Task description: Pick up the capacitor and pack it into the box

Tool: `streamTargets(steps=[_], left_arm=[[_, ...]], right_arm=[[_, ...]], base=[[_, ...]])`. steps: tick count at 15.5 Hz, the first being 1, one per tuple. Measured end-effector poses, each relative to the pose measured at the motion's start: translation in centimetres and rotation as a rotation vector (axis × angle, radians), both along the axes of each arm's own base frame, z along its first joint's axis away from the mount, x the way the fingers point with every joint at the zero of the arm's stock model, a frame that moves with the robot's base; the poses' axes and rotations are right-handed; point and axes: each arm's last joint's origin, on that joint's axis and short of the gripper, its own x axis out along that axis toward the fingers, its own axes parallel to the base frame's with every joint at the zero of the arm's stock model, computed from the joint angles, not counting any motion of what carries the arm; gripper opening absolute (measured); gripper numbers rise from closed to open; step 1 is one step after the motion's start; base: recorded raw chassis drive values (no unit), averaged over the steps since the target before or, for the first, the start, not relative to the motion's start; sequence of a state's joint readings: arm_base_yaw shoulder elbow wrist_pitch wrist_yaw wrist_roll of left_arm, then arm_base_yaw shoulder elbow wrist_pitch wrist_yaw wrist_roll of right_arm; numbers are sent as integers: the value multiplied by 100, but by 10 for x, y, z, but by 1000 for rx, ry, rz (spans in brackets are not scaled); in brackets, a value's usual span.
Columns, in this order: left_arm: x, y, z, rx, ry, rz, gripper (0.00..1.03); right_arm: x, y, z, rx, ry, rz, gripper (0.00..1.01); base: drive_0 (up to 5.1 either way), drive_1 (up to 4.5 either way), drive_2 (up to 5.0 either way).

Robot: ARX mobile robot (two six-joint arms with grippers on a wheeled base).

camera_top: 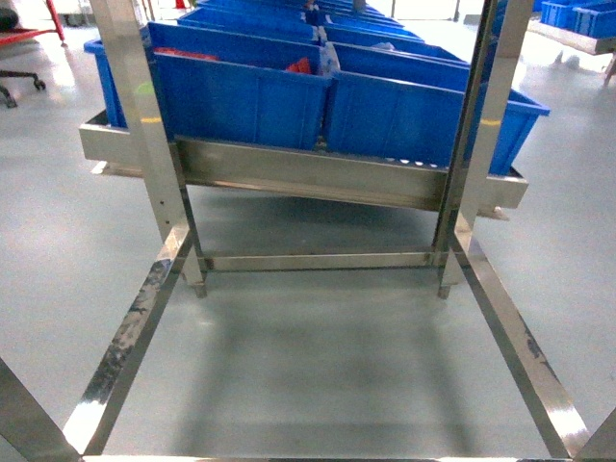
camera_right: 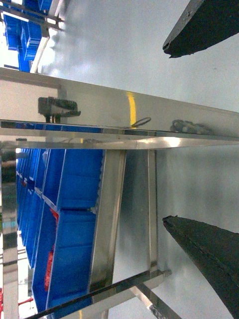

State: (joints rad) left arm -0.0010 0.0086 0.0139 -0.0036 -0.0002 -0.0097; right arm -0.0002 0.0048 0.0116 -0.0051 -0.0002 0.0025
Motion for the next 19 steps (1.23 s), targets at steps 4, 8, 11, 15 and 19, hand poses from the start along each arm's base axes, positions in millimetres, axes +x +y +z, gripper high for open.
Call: streamTargets(steps=[4,8,11,15,19], left_arm=[[0,0,0,0,0,0,98],[0,0,0,0,0,0,98],[0,0,0,0,0,0,98],[0,0,0,0,0,0,98],[0,0,0,0,0,0,98]], right_arm=[[0,0,0,0,0,0,98],[0,0,0,0,0,0,98],[0,0,0,0,0,0,98],[0,0,0,0,0,0,98],[0,0,0,0,0,0,98]], base=[[0,0,0],[0,0,0],[0,0,0],[0,0,0],[0,0,0]])
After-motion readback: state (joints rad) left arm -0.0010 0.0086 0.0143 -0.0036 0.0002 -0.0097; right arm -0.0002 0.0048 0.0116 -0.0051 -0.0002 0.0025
